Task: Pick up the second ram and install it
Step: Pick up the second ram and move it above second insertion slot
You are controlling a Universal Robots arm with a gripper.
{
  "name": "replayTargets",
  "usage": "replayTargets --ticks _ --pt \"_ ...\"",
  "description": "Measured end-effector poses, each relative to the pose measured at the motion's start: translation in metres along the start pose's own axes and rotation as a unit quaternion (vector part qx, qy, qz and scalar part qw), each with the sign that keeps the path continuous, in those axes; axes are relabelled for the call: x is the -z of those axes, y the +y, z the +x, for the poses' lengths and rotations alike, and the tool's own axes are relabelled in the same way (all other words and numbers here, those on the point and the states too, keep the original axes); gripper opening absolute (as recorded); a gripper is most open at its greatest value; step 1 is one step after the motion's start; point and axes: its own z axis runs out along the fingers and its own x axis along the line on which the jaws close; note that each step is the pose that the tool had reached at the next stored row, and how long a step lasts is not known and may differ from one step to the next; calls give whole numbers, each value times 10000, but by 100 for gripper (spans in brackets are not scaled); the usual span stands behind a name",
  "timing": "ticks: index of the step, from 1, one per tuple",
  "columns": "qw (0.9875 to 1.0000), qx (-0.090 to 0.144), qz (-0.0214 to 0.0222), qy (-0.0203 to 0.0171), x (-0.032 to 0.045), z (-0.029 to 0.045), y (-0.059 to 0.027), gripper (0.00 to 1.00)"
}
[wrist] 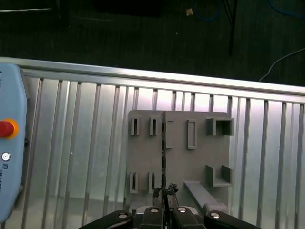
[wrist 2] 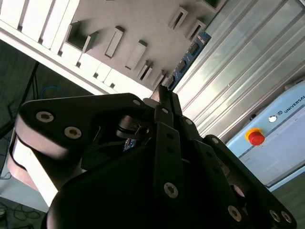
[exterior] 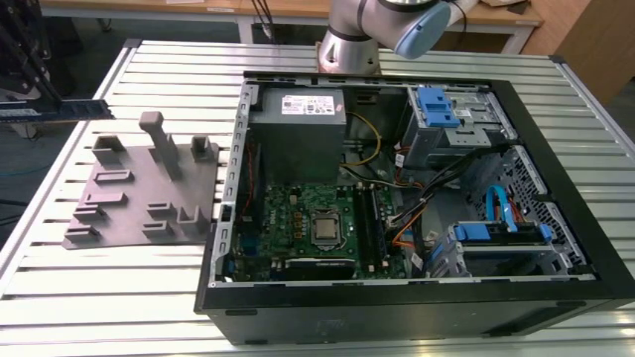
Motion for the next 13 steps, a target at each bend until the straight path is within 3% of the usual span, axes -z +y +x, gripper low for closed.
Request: replayTargets --ticks 9,13 --pt "10000 0 0 0 171 -6 7 11" --pt "10000 0 1 0 190 -7 7 11"
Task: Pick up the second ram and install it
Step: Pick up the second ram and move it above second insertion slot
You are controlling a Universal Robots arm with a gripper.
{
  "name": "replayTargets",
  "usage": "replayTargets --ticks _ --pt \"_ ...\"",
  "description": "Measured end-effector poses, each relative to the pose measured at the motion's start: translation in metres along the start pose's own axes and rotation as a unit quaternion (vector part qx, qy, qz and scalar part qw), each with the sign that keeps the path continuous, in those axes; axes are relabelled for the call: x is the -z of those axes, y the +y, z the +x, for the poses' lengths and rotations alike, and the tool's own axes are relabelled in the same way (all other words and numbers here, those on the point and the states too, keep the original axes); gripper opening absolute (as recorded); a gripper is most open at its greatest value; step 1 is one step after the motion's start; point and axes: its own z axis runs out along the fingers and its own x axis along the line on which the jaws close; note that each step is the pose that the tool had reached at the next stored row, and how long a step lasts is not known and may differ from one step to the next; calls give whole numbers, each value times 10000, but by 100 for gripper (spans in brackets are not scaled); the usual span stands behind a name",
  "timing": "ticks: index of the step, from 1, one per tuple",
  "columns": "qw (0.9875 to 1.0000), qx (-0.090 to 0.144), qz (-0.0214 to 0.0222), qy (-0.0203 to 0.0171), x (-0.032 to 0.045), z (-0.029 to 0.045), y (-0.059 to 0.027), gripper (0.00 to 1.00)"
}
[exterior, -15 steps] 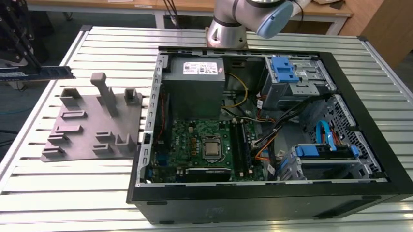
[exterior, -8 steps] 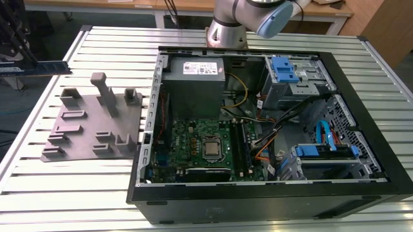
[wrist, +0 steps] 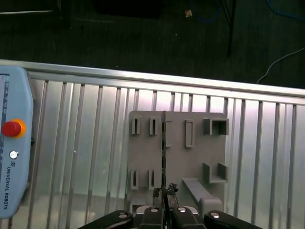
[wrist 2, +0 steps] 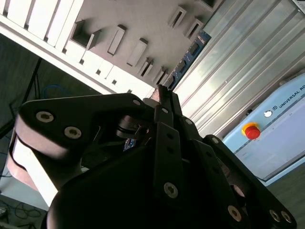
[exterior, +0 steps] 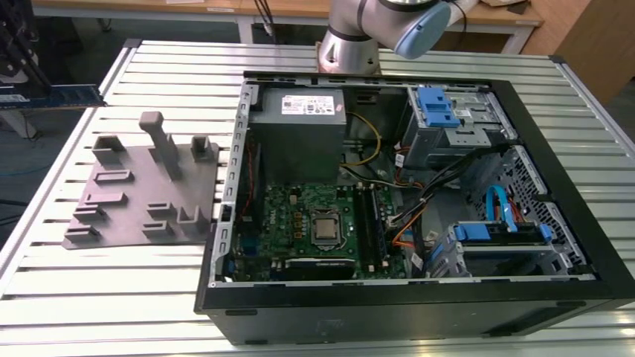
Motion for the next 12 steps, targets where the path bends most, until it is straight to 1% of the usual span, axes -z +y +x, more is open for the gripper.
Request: replayTargets --ticks 3,5,7,12 --pt "10000 0 -2 1 3 0 -4 11" --pt "10000 1 -3 1 4 3 -43 11" --pt "10000 0 -11 0 6 9 -119 11" --pt "10000 -1 -32 -2 14 26 -344 11"
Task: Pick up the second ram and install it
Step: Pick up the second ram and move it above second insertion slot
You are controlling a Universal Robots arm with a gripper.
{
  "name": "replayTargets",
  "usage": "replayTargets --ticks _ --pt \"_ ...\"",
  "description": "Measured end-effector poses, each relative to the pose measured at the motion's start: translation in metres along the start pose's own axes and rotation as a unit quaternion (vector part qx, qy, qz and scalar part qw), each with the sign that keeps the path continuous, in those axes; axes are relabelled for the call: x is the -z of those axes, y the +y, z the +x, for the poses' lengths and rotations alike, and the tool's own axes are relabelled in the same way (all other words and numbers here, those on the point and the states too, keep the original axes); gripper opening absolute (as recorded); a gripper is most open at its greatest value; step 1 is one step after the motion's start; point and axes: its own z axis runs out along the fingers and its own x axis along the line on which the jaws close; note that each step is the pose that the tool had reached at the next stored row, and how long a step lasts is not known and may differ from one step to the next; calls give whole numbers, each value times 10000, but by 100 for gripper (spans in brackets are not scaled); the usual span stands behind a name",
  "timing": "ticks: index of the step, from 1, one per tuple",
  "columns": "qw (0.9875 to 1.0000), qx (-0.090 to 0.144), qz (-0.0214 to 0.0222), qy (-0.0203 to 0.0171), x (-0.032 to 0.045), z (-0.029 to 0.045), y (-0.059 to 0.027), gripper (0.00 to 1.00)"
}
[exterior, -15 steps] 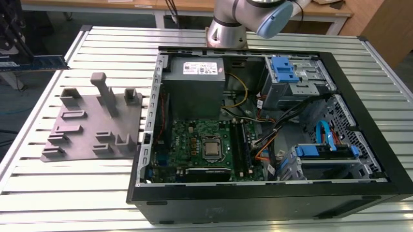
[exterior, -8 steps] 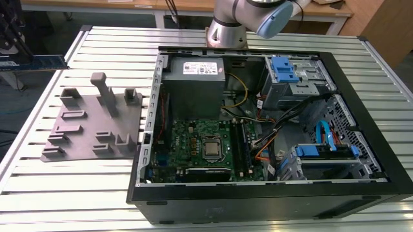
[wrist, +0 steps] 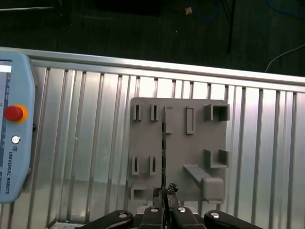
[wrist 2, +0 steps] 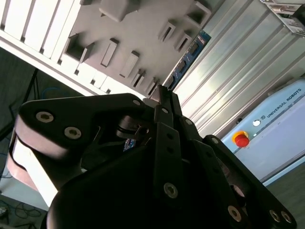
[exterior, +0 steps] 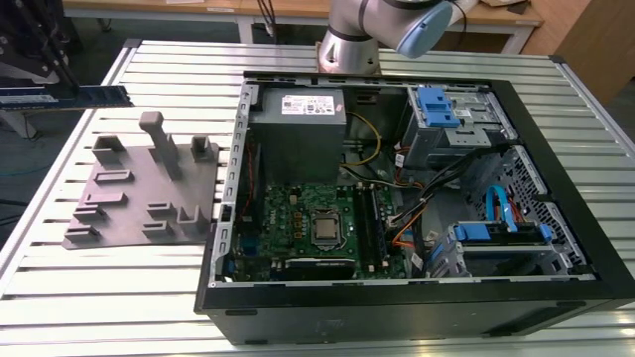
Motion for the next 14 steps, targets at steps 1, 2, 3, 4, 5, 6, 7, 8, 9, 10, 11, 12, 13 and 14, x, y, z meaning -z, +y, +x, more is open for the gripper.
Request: replayTargets --ticks 1,2,3,4,5,6,7,8,9,10,11,12,13,14 --pt "10000 0 -4 0 2 3 -41 11" --pt "10000 0 -7 -1 3 6 -78 11" --pt "10000 0 -10 -1 5 9 -119 11" --pt "10000 0 -13 -1 7 12 -154 11" --pt "10000 0 -15 -1 9 14 -187 11" --pt "10000 -1 -18 -2 10 16 -221 11" --pt "10000 0 -20 -2 12 19 -253 11" --pt "10000 -1 -23 -2 13 21 -287 11" --pt "10000 -1 -25 -2 15 24 -319 11" --pt "10000 0 -28 -2 17 26 -353 11" --pt "10000 0 -31 -2 18 29 -385 11" --pt "10000 0 -33 -3 19 31 -414 11" --pt "10000 -1 -35 -3 21 33 -443 11" --pt "10000 -1 -37 -3 22 35 -471 11"
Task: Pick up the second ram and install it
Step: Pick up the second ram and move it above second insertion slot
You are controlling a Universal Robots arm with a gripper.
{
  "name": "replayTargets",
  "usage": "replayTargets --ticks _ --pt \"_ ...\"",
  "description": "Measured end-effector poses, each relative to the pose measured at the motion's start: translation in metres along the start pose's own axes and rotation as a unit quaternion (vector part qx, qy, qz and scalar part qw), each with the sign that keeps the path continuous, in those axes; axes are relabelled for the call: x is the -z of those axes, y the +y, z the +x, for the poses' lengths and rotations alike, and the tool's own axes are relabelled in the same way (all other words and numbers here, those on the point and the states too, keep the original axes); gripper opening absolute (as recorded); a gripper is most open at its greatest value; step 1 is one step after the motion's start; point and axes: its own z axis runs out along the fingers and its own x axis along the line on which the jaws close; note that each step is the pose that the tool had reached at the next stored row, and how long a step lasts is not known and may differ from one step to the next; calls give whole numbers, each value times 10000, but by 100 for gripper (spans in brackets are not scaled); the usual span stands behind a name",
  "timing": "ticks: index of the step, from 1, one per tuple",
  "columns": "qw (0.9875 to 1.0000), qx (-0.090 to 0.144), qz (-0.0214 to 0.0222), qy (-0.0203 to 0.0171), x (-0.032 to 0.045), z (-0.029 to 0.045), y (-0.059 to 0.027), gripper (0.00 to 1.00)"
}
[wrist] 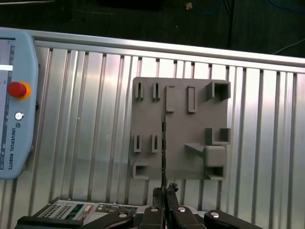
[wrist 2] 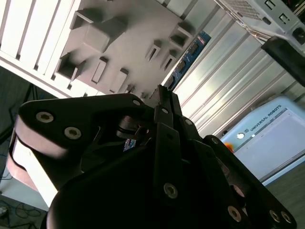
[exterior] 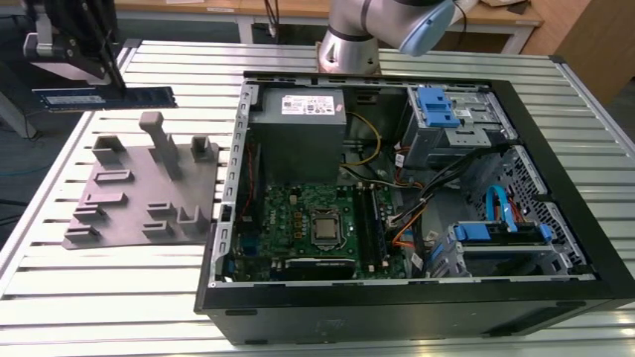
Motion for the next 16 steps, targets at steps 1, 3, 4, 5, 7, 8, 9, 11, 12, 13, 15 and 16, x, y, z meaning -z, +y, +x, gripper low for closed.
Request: replayTargets --ticks 1,3,4,5,7,8,9,11,12,13,15,16 --pt "10000 0 -2 0 2 2 -27 11" --pt "10000 0 -7 0 5 6 -84 11" --pt "10000 0 -10 0 7 8 -111 11" --pt "10000 0 -12 0 8 10 -138 11" --pt "10000 0 -17 -1 11 15 -195 11" --pt "10000 -1 -20 -1 12 17 -225 11" --pt "10000 -1 -23 -1 14 19 -256 11" --pt "10000 -1 -29 -2 18 23 -316 11" --pt "10000 -1 -32 -2 20 26 -347 11" --pt "10000 -1 -35 -2 21 28 -378 11" --pt "10000 -1 -40 -3 24 33 -440 11" --pt "10000 -1 -43 -3 26 35 -470 11"
